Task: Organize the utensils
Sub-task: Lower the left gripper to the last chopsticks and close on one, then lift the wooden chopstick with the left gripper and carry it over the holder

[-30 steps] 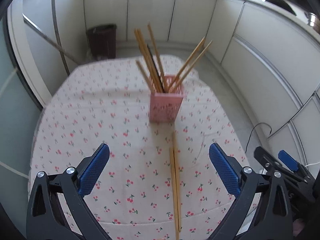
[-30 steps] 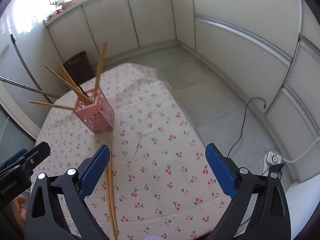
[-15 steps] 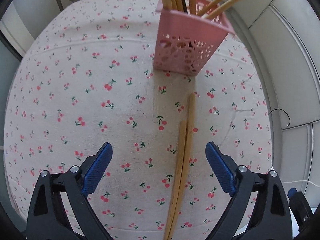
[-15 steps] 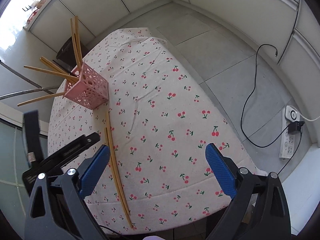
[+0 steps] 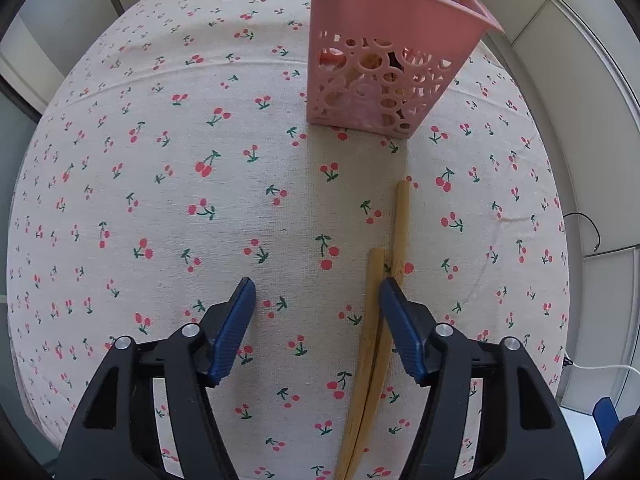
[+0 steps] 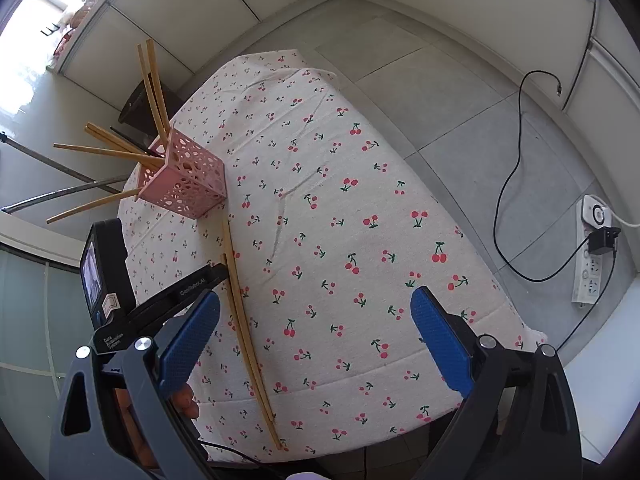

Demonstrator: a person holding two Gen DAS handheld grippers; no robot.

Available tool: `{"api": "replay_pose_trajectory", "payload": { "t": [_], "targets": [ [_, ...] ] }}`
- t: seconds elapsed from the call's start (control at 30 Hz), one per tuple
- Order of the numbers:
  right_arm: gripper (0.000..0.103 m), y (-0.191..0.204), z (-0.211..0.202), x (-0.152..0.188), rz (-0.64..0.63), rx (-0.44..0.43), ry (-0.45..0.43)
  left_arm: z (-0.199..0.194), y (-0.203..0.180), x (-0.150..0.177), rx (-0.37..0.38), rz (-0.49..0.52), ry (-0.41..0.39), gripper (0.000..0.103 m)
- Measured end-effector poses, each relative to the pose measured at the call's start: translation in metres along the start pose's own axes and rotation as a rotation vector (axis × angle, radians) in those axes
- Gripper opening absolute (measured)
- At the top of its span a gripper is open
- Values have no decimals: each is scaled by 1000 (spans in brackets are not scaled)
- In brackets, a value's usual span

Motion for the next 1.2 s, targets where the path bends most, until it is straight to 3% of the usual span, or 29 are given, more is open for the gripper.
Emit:
{"api": "replay_pose_trajectory", "payload": {
  "t": [0.17,0.23,0.3,0.33,0.5,0.73,0.87,1.07,1.1,1.13,1.17,1.2],
  "targets": [
    [93,0,4,0,-9,22,6,10,-11,-5,-35,54,-20,49],
    [93,1,8,-1,-2,32,8,10,-20,-3,-40,105,-40,37],
    [93,5,12,-2,-3,38,12,10,-27,0,-22,145,-45,11],
    [93,8,15,-3,-6,42,15,10,-27,3,-5,155,-43,8],
    [93,37,41,-6,-45,70,34,-2,10,10,86,60,-52,6],
    [94,89,94,-17,-172,165,6,-69,60,2,150,-17,-184,7],
    [93,112,127,-20,-211,182,5,-96,69,-2,172,-34,-223,7],
    [63,133,157,-11,-327,217,9,-115,85,3,182,-36,-247,7],
    [53,136,158,-10,-352,229,4,-118,87,4,184,-34,-251,7],
    [36,138,157,-10,-374,245,-9,-121,87,5,189,-34,-257,7],
    [28,138,156,-10,-378,236,-11,-125,89,5,193,-34,-263,7],
    [12,137,156,-11,-370,216,-5,-125,88,5,198,-31,-269,7]
  ]
}}
Point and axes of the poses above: each gripper's, at about its wrist camera, not at the fingertips, and z roughly the way its jaws point, y to its left, x to its underside, the point moved 3 cm from there along z, roughly the way its jaws point, and after that the axes turned 1 degree about -z, right-handed, at the moved point
